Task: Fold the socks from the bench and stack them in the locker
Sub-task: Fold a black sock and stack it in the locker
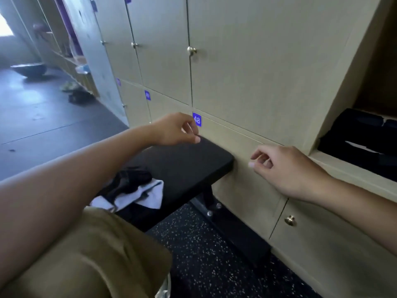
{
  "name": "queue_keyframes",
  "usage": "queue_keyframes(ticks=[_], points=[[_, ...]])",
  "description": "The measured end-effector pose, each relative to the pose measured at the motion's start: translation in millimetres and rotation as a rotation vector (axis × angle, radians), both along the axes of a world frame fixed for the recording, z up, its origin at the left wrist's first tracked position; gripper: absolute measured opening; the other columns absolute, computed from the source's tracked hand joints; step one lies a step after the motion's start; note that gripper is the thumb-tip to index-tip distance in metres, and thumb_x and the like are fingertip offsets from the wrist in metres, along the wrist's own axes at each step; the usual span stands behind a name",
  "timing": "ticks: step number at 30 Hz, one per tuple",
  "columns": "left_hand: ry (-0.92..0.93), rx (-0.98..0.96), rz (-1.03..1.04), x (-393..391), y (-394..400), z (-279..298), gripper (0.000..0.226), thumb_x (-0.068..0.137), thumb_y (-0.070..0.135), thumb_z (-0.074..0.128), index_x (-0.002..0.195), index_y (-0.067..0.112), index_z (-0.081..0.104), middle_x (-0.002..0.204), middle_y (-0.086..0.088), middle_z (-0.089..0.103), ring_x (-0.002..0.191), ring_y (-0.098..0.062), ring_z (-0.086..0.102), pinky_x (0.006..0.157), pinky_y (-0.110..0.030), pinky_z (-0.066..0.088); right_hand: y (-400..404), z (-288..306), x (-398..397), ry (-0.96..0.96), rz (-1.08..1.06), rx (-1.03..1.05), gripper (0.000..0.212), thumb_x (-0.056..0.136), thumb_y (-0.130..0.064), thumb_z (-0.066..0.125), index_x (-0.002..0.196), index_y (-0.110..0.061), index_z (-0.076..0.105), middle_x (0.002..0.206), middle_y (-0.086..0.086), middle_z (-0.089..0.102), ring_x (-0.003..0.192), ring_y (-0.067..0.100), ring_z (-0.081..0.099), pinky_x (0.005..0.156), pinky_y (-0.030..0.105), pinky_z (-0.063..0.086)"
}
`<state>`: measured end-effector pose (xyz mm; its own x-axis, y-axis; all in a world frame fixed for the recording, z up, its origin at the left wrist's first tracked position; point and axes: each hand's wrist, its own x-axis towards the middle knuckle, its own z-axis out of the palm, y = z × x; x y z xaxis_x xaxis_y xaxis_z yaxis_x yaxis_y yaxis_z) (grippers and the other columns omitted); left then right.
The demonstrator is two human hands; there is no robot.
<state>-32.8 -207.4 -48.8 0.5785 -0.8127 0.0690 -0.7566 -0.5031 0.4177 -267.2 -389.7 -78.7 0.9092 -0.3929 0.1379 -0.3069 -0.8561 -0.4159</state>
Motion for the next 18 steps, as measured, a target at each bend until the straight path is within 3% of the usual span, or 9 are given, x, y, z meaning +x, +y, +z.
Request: queue_keyframes(ticks=[3, 8, 11, 15, 18], points=[[0.006, 0.125, 0.027, 15.0, 27.3, -7.3, 0.031, 0.087, 0.035, 0.08, 0.11, 0.017, 0.07, 0.113, 0.001, 0.07, 0.101, -0.017, 0.065, 0.095, -0.035, 0.049, 12.5, -4.0, 16.6, 0.018, 0.044, 0.009, 0.017, 0.096, -0.044, 0.06, 0.104, -0.03, 0.065, 0.083, -0.015, 0.063, 0.086, 0.013, 0.062, 0.084, 0.036, 0.052], [0.033, 0.433, 0.058, 35.1, 78.5, -20.0, 0.053, 0.086, 0.042, 0.079, 0.131, 0.023, 0.06, 0.126, 0.009, 0.057, 0.11, -0.014, 0.056, 0.094, -0.028, 0.04, 36.0, -10.1, 42.1, 0.061, 0.116, 0.014, 0.018, 0.098, -0.046, 0.056, 0.105, -0.031, 0.063, 0.09, -0.016, 0.064, 0.086, 0.011, 0.062, 0.084, 0.036, 0.053], [0.091, 0.587, 0.056, 46.6, 107.0, -31.3, 0.065, 0.084, 0.049, 0.08, 0.138, 0.027, 0.052, 0.135, 0.008, 0.055, 0.113, -0.013, 0.054, 0.102, -0.033, 0.042, 48.4, -14.2, 55.0, 0.069, 0.147, 0.025, 0.018, 0.097, -0.046, 0.056, 0.105, -0.031, 0.063, 0.094, -0.015, 0.064, 0.087, 0.01, 0.061, 0.085, 0.036, 0.053], [0.19, 0.608, 0.07, 53.2, 139.3, -45.7, 0.086, 0.069, 0.069, 0.078, 0.141, 0.034, 0.047, 0.135, 0.008, 0.054, 0.122, -0.019, 0.056, 0.108, -0.043, 0.046, 67.3, -23.5, 69.9, 0.094, 0.206, 0.045, 0.019, 0.097, -0.045, 0.057, 0.107, -0.029, 0.062, 0.091, -0.015, 0.064, 0.086, 0.008, 0.061, 0.085, 0.035, 0.052], [0.169, 0.558, 0.07, 51.6, 149.3, -60.5, 0.077, 0.081, 0.055, 0.079, 0.146, 0.033, 0.044, 0.133, 0.006, 0.049, 0.122, -0.02, 0.053, 0.106, -0.037, 0.045, 79.6, -31.5, 79.5, 0.113, 0.245, 0.063, 0.02, 0.097, -0.045, 0.059, 0.108, -0.029, 0.062, 0.089, -0.013, 0.064, 0.084, 0.008, 0.061, 0.084, 0.036, 0.054]])
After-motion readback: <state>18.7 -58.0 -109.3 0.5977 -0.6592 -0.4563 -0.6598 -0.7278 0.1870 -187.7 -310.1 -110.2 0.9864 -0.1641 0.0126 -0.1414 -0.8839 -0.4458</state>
